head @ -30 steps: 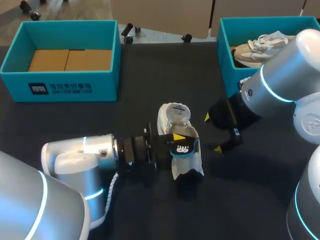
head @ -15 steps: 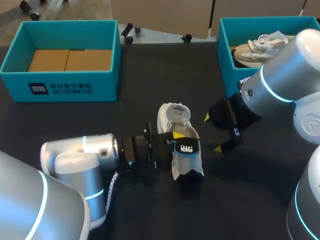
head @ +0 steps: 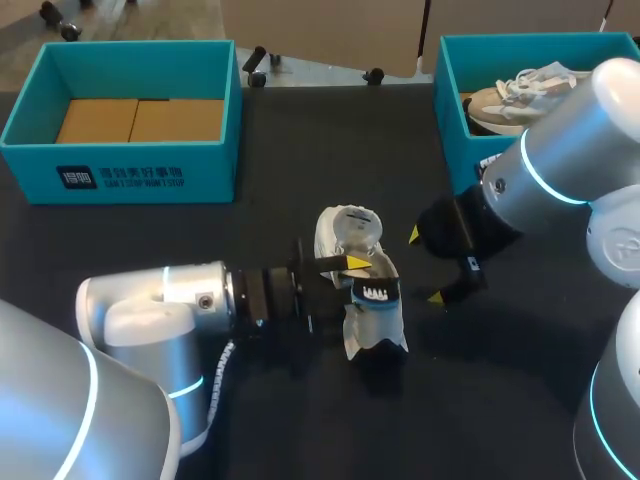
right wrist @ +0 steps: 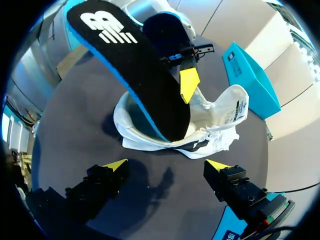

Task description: Take the shoe out of the shoebox, open the shoe tongue, remove and reinsert the insole, then place the shoe into the shoebox

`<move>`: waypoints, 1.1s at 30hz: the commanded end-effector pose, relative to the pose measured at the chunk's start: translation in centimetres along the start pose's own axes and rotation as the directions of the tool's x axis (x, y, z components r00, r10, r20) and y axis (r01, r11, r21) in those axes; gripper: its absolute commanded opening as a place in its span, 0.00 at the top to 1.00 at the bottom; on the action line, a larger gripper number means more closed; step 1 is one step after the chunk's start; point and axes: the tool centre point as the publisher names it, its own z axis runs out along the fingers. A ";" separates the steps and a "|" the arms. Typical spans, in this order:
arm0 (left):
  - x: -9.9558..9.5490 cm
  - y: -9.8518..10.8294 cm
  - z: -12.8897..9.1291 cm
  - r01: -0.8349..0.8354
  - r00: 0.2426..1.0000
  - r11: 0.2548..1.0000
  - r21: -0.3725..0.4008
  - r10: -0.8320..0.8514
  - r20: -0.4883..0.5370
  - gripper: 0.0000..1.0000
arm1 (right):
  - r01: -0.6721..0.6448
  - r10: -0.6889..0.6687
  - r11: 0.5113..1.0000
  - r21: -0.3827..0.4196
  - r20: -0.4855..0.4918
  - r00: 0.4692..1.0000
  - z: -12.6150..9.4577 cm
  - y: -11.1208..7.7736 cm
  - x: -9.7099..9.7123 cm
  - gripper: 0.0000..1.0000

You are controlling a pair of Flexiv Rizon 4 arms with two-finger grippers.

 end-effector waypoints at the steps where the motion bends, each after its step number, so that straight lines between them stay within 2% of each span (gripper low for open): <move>1: 0.0 -1.2 -0.6 -0.006 1.000 1.000 -0.003 0.006 -0.004 0.70 | 0.000 0.000 1.000 0.002 0.002 1.000 0.1 0.0 0.1 0.00; 9: 0.2 -2.8 -1.0 -0.016 1.000 1.000 0.009 0.016 0.000 0.66 | 0.000 0.000 1.000 0.002 0.002 1.000 0.1 0.0 0.1 0.00; 15: 0.5 -3.8 -1.3 -0.021 1.000 1.000 0.017 0.021 0.001 0.70 | 0.000 0.000 1.000 0.002 0.002 1.000 0.1 0.0 0.1 0.00; 17: 0.6 -3.9 -1.4 -0.019 1.000 1.000 0.015 0.019 0.001 0.84 | 0.000 0.000 1.000 0.002 0.002 1.000 0.1 0.0 0.1 0.00; 18: 0.8 -3.8 -1.4 -0.018 1.000 1.000 0.013 0.018 0.001 1.00 | 0.000 0.000 1.000 0.002 0.002 1.000 0.1 0.0 0.1 0.00; 25: 1.6 -2.6 -1.1 -0.008 1.000 1.000 0.008 0.008 -0.013 1.00 | 0.000 0.000 1.000 0.002 0.002 1.000 0.1 0.0 0.1 0.00; 33: 1.5 -0.8 -0.6 -0.034 0.999 0.999 0.003 0.034 -0.012 1.00 | 0.000 0.000 1.000 0.002 0.002 1.000 0.1 0.0 0.1 0.00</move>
